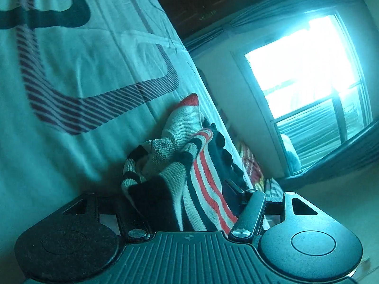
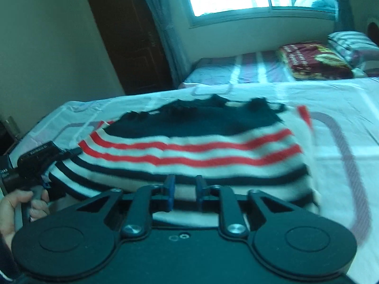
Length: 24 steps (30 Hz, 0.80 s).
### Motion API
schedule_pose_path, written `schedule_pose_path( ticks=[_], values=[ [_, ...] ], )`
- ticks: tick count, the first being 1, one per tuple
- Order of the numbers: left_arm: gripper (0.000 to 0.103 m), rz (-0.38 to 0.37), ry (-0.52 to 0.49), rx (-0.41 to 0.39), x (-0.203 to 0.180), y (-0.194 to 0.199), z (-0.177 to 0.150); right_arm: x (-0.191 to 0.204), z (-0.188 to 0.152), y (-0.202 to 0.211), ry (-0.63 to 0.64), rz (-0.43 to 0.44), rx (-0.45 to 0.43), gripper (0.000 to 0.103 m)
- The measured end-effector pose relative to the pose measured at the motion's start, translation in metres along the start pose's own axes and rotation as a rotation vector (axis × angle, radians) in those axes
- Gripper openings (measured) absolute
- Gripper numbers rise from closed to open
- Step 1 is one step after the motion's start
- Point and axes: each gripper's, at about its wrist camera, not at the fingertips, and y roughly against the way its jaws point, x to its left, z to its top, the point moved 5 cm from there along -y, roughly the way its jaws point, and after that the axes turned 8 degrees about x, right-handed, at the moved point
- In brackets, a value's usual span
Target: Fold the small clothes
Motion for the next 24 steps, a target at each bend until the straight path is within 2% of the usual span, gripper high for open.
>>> schedule_pose_path(
  ticks=[1,2,3,11,13,15,18,21,24],
  values=[
    [0.030,0.023,-0.007,0.014,0.001,-0.004,0.001,0.003,0.004,-0.008,0.015,0.002,0.002,0.004],
    [0.021,0.039,-0.004,0.035,0.006,-0.009,0.004,0.007,0.007,-0.016,0.030,-0.001,0.002,0.005],
    [0.019,0.018,0.009,0.045,0.010,-0.013,0.006,0.011,0.010,-0.024,0.044,-0.005,0.003,0.005],
    [0.016,-0.111,-0.015,0.036,-0.003,0.004,0.012,0.032,0.012,-0.063,0.135,-0.010,0.036,0.004],
    [0.016,-0.091,-0.021,0.037,-0.002,0.000,0.013,0.026,0.004,-0.079,0.154,-0.063,0.085,0.000],
    [0.016,-0.038,-0.018,0.067,0.008,-0.008,0.012,0.025,0.003,-0.078,0.139,-0.051,0.068,0.000],
    [0.016,-0.048,-0.021,0.081,0.010,-0.012,0.013,0.026,0.003,-0.078,0.140,-0.056,0.072,0.000],
    [0.016,-0.128,-0.046,0.070,-0.015,-0.002,0.018,0.024,0.001,-0.078,0.118,-0.046,0.058,0.000],
    [0.016,-0.222,-0.128,0.086,-0.066,0.006,0.020,0.020,0.001,-0.079,0.091,-0.039,0.046,0.000]
  ],
)
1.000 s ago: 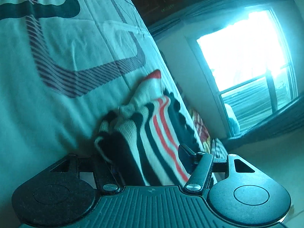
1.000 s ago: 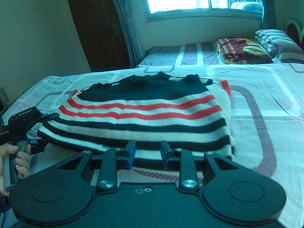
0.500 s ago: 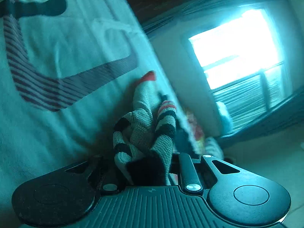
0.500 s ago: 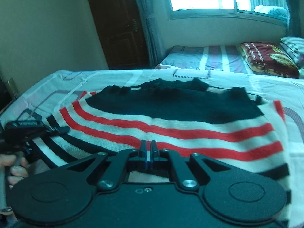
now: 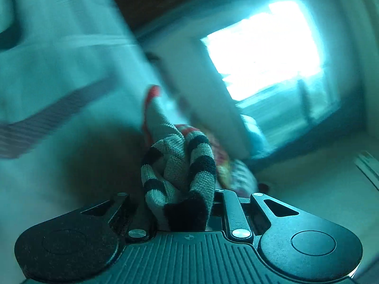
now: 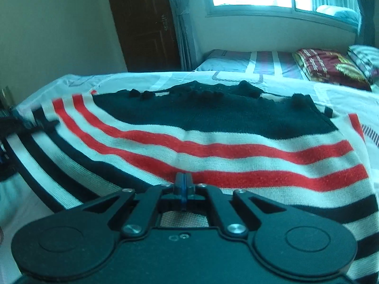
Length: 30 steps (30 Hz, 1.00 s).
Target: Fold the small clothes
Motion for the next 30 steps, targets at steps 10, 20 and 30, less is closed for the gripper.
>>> schedule_pose_path(
  ticks=[10,20,30],
  values=[
    [0.016,-0.079,-0.403,0.279,-0.174,-0.085,-0.055,-0.049,-0.013,0.036,-0.330,0.109,-0.165,0.016],
    [0.069,0.180,-0.827,0.574,-0.191,-0.181,-0.198,-0.221,-0.107,0.177,-0.904,0.075,-0.358,0.054],
    [0.083,0.348,-0.747,0.333,-0.131,-0.117,-0.082,-0.167,-0.083,0.159,-0.853,0.345,-0.162,0.070]
  ],
)
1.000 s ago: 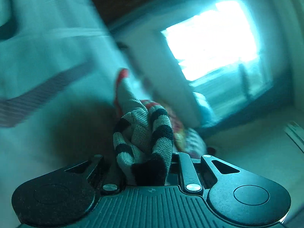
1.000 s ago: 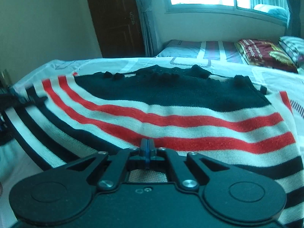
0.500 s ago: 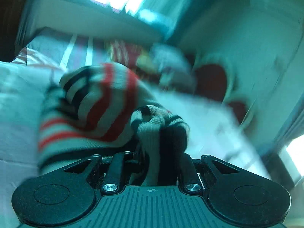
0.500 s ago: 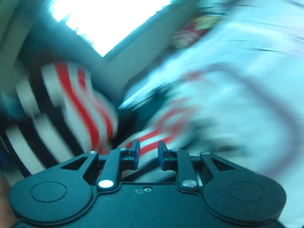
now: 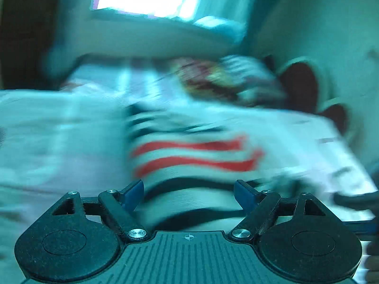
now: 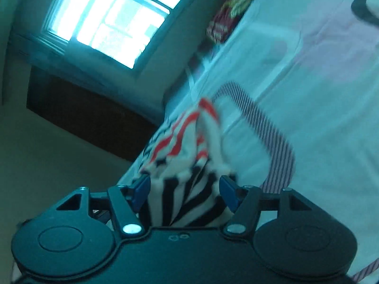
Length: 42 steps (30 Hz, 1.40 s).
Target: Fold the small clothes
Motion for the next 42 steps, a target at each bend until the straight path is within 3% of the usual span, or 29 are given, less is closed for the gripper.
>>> schedule_pose_path(
  ticks=[3,7,12,15,17,18,19,20,23,24,25,26,28,30,32,35,42],
  values=[
    [0.083,0.037,0.002,0.018,0.017,-0.004,-0.014,0.011,-0.002,-0.012,-0.053,0.042,0.047,0.074],
    [0.083,0.040,0.014,-0.015,0.007,-0.001,-0.023,0.034,0.015,-0.029,-0.003,-0.037,0.070,0.078],
    [0.083,0.043,0.024,-0.014,0.005,-0.013,-0.028,0.020,0.035,-0.065,-0.029,-0.124,0.163,0.078],
    [0.083,0.048,0.018,-0.013,0.003,-0.015,-0.026,0.010,0.044,-0.082,-0.053,-0.115,0.167,0.078],
    [0.083,0.052,0.012,-0.018,0.004,-0.013,-0.026,0.010,0.046,-0.091,-0.002,-0.140,0.165,0.074],
    [0.083,0.053,0.011,-0.020,0.004,-0.012,-0.026,0.015,0.046,-0.094,0.051,-0.168,0.159,0.061],
    [0.083,0.053,0.010,-0.024,0.005,-0.011,-0.026,0.022,0.045,-0.095,0.124,-0.190,0.148,0.041],
    [0.083,0.057,0.009,-0.031,0.006,-0.010,-0.026,0.032,0.044,-0.095,0.197,-0.187,0.123,0.040],
    [0.083,0.065,0.019,-0.079,0.011,-0.003,-0.024,0.069,0.033,-0.062,0.424,0.026,-0.055,0.030],
    [0.083,0.063,0.026,-0.099,0.013,-0.001,-0.023,0.077,0.029,-0.047,0.454,0.139,-0.103,0.029],
    [0.083,0.054,0.034,-0.110,0.015,0.001,-0.022,0.078,0.026,-0.036,0.468,0.191,-0.137,0.029],
    [0.083,0.047,0.040,-0.107,0.016,0.000,-0.022,0.073,0.024,-0.032,0.473,0.184,-0.170,0.029],
    [0.083,0.054,0.034,-0.057,0.017,-0.011,-0.022,0.036,0.027,-0.042,0.406,0.046,-0.160,0.028],
    [0.083,0.072,0.017,-0.008,0.015,-0.023,-0.025,-0.009,0.025,-0.068,0.304,-0.110,-0.019,0.028],
    [0.083,0.069,0.018,-0.007,0.014,-0.024,-0.026,-0.022,0.022,-0.061,0.278,-0.059,-0.025,0.028],
    [0.083,0.072,0.003,-0.006,0.015,-0.022,-0.026,-0.024,0.025,-0.051,0.243,-0.020,-0.022,0.037],
    [0.083,0.040,-0.054,-0.021,0.008,-0.008,-0.037,-0.010,0.019,-0.043,0.251,-0.070,0.013,0.056]
  ],
)
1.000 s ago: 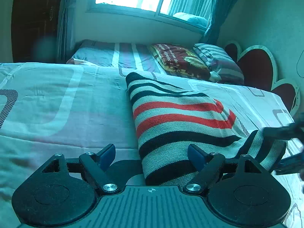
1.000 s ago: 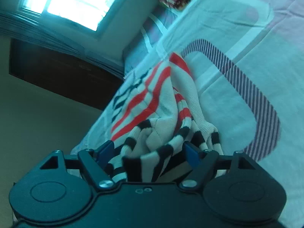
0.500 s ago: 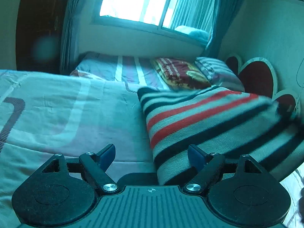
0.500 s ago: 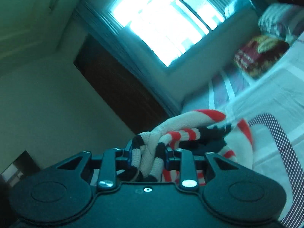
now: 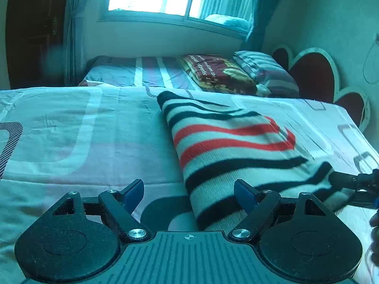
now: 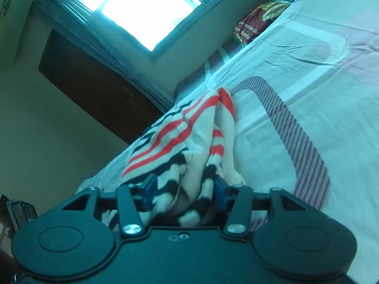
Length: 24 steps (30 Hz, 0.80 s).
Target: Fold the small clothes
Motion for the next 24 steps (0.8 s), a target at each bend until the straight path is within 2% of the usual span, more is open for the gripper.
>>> schedule_pose_path(
  ticks=[2,4,5,7,8,10,11,12,13,14,15,17,18,20,22,24],
  values=[
    [0.083,0.000,0.005,0.001,0.000,0.001,-0.003,0.003,-0.001,0.005,-0.003,-0.011,0.000,0.053],
    [0.083,-0.003,0.013,0.003,0.001,0.003,-0.004,0.005,-0.001,-0.001,0.015,-0.127,0.015,0.036],
    [0.083,-0.001,0.011,0.003,0.000,0.004,-0.005,0.004,-0.003,-0.001,0.021,-0.167,0.017,0.036],
    [0.083,0.002,-0.005,0.000,-0.003,0.007,-0.007,0.002,-0.012,-0.001,0.035,-0.203,0.020,0.026],
    [0.083,0.011,-0.030,0.010,-0.005,0.007,-0.010,0.003,-0.019,0.003,0.051,-0.222,0.021,0.024],
    [0.083,0.046,-0.086,0.020,-0.008,0.008,-0.015,0.009,-0.019,0.010,0.070,-0.212,-0.044,0.016],
    [0.083,0.060,-0.118,0.027,-0.009,0.007,-0.019,0.016,-0.020,0.015,0.125,-0.222,-0.083,0.016],
    [0.083,0.066,-0.139,0.039,-0.010,0.005,-0.023,0.005,-0.018,0.005,0.124,-0.273,-0.058,0.015],
    [0.083,0.064,-0.140,0.046,-0.009,0.004,-0.025,-0.009,-0.020,-0.002,0.063,-0.257,-0.003,0.020],
    [0.083,0.060,-0.127,0.037,-0.007,0.007,-0.025,-0.019,-0.019,-0.002,0.010,-0.217,0.010,0.022],
    [0.083,0.056,-0.126,0.018,-0.007,0.013,-0.024,-0.019,-0.015,0.004,0.019,-0.205,0.002,0.029],
    [0.083,0.061,-0.132,-0.037,-0.005,0.023,-0.016,-0.011,-0.007,0.028,0.043,-0.172,-0.083,0.037],
    [0.083,0.048,-0.123,-0.050,-0.004,0.025,-0.011,-0.007,0.000,0.037,0.054,-0.154,-0.116,0.045],
    [0.083,0.018,-0.085,-0.045,-0.001,0.020,0.005,-0.005,0.019,0.039,0.065,-0.152,-0.121,0.043],
    [0.083,0.010,-0.063,-0.029,-0.001,0.007,0.020,-0.005,0.038,0.027,0.058,-0.119,-0.098,0.041],
    [0.083,0.009,-0.051,-0.006,-0.002,-0.009,0.032,-0.001,0.054,0.009,0.097,-0.122,-0.088,0.041]
  ],
)
